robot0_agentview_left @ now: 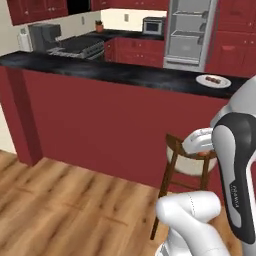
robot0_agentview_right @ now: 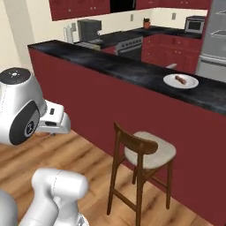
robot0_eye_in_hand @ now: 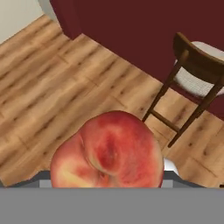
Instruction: Pick up the apple and peach from the fridge and place one fruit on each plate on the dining counter.
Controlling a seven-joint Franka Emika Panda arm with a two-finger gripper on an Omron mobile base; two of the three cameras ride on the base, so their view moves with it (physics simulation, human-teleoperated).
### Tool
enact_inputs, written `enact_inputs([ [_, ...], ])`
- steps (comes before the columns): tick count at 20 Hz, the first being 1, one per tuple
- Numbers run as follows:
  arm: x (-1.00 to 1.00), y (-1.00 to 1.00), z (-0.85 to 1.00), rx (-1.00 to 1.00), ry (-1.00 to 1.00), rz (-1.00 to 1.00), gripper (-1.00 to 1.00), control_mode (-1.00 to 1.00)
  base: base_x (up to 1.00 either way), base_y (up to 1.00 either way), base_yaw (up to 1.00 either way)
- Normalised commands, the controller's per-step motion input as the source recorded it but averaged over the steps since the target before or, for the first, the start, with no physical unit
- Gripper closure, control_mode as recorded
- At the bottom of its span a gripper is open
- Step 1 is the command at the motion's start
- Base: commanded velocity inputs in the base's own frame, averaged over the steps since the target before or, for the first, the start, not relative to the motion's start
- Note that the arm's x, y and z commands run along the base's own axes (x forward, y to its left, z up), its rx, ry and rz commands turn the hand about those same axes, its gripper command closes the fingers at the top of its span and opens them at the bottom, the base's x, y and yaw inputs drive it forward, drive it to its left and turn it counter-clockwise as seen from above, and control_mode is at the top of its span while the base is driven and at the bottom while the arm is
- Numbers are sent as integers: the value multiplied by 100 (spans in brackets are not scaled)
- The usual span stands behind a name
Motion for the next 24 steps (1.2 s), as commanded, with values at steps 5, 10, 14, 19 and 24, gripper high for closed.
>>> enact_inputs([
  [5, 0, 0, 0, 0, 0, 0, 100, 100, 100, 1, -50],
  [10, 0, 0, 0, 0, 0, 0, 100, 100, 93, 19, -62],
  [14, 0, 0, 0, 0, 0, 0, 100, 100, 55, 64, -64],
  [19, 0, 0, 0, 0, 0, 0, 100, 100, 57, 96, -61],
  [24, 0, 0, 0, 0, 0, 0, 100, 100, 63, 68, -72],
])
